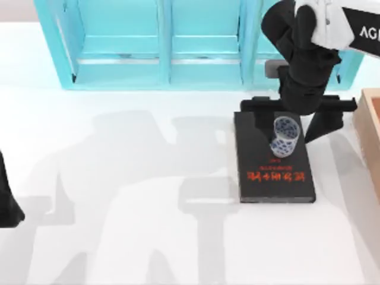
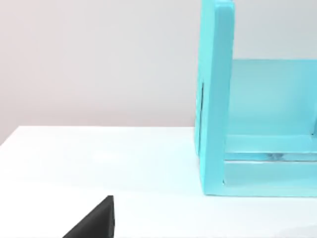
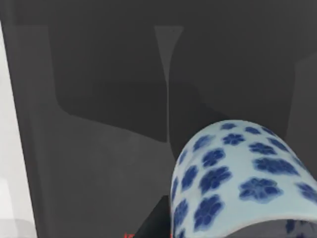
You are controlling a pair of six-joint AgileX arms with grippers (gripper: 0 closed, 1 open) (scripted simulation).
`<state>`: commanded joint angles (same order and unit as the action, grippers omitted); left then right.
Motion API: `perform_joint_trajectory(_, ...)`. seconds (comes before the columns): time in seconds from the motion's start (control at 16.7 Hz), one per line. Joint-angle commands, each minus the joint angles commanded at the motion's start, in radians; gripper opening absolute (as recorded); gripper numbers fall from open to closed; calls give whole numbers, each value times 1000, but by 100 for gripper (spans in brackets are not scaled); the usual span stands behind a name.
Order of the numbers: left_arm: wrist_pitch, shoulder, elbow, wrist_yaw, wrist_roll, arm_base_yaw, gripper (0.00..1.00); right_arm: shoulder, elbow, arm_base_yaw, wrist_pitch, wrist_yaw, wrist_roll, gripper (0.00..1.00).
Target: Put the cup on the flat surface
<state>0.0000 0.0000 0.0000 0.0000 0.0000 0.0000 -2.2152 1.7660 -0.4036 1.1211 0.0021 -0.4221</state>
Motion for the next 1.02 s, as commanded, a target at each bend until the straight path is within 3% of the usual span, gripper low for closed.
perform_joint_trajectory(0.36,0,0,0,0,0,0,100,0,0,0,0,0,0,2)
perform_joint_trajectory(1.02,0,0,0,0,0,0,100,4,18,0,18,-1,-1,0)
